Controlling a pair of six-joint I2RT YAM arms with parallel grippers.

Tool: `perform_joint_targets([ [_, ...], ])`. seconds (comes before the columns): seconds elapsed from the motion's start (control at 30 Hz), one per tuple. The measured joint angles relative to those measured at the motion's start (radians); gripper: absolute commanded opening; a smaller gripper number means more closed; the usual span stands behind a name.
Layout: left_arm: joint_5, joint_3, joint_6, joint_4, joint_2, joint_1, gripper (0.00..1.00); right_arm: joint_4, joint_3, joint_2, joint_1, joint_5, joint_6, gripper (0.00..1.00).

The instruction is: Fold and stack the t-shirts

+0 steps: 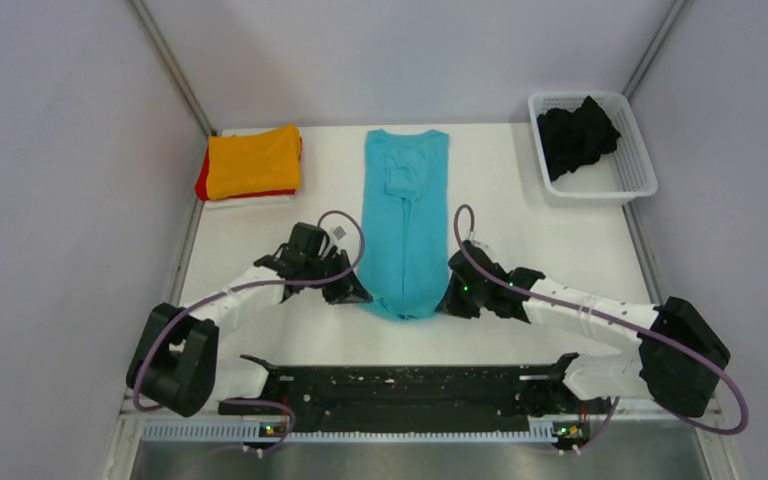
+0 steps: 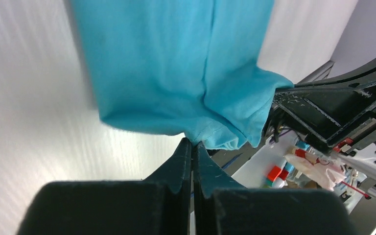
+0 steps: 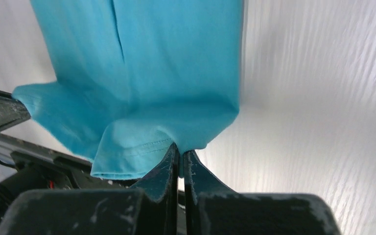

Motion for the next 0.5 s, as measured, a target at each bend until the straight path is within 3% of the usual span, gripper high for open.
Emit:
perform_joint_targets([
  [0.5,-0.136,0.436,-0.006,0.068,0.356,0.055,0.00,0.059,0.362,0.297,-0.367,-0.078,-0.378,0.00],
])
